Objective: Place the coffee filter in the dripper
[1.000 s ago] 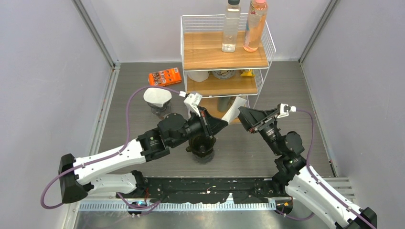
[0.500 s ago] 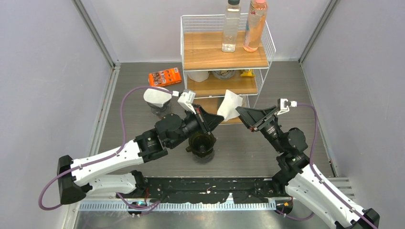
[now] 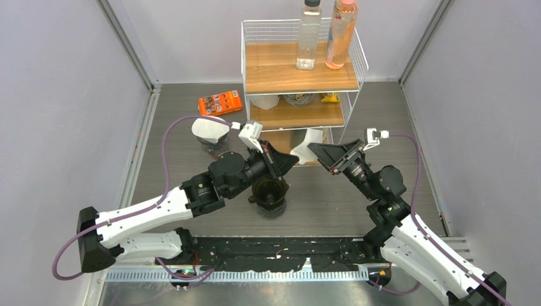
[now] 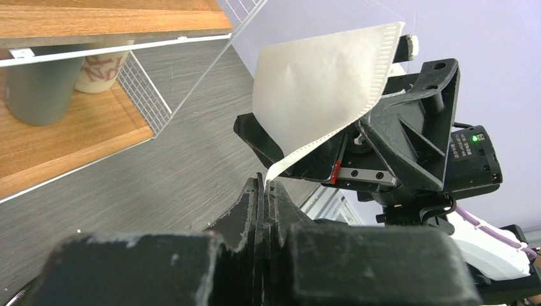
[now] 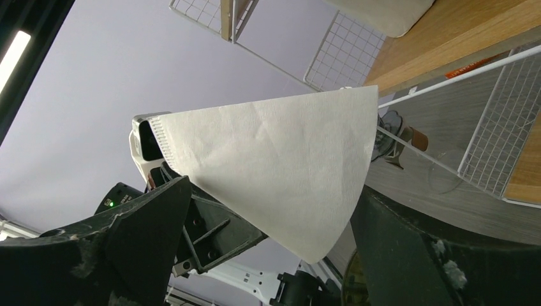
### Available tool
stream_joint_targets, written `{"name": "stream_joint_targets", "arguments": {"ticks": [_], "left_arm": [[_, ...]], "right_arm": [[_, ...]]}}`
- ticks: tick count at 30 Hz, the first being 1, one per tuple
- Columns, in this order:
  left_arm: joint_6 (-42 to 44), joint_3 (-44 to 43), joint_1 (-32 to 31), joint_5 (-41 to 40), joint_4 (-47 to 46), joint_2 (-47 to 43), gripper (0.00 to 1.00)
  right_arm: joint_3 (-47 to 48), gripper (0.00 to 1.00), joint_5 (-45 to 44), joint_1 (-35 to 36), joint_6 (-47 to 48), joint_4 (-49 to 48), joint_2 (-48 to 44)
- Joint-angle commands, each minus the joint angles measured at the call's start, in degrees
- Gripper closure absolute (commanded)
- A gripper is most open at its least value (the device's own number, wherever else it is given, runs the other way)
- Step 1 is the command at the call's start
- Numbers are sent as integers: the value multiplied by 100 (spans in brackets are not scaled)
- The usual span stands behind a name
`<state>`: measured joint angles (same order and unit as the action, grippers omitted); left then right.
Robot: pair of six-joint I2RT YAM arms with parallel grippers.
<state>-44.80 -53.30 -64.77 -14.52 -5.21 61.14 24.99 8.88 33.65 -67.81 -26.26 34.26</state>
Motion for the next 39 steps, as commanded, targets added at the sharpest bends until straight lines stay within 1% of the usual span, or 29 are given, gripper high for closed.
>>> {"name": "stream_joint_targets", "arguments": {"ticks": [1,4,6,10,13,16,19,21,22,27,29,30,32,33,36,37,38,39], "left_arm": [[58,-119,-35,21,7,88,100],[59,-168,-31,46,73,162,100],[48,-182,-30,12,145,178,100],[10,-137,-34,-78,181,142,100],[6,-148,-33,-82,196,142,100],[21,-170,-35,-70,189,151,100],[24,-192,-32,-45,200,161,100],[34,-200,-30,-50,221,160,100],[33,-192,-32,-63,227,153,100],[28,-141,-35,-124,269,70,100],[24,-125,-34,-153,286,48,100],[24,-120,-33,-156,292,32,100],[32,-107,-35,-156,319,14,100],[37,-109,-35,-148,366,1,98],[127,-89,-35,-54,484,-86,80],[181,-52,-29,8,481,-147,73],[252,3,-29,85,481,-225,64],[331,56,-30,164,482,-311,48]], "right_arm": [[408,2,100,26,247,15,18],[415,8,141,24,299,95,13],[392,14,105,19,319,165,-19],[411,22,-10,20,429,384,-151],[441,25,-24,20,491,505,-212],[547,37,-27,19,593,731,-186],[608,42,46,19,651,863,-118],[627,50,107,19,677,856,-75],[629,57,124,19,691,858,-42],[610,69,182,19,726,911,-52],[597,72,177,19,742,924,-75],[597,76,176,23,754,931,-90],[613,78,179,20,778,963,-121],[630,78,182,20,802,980,-121],[698,78,222,26,892,1129,-167],[748,78,225,22,974,1188,-197],[785,78,247,20,1017,1252,-198],[851,78,264,19,1126,1402,-215]]}}
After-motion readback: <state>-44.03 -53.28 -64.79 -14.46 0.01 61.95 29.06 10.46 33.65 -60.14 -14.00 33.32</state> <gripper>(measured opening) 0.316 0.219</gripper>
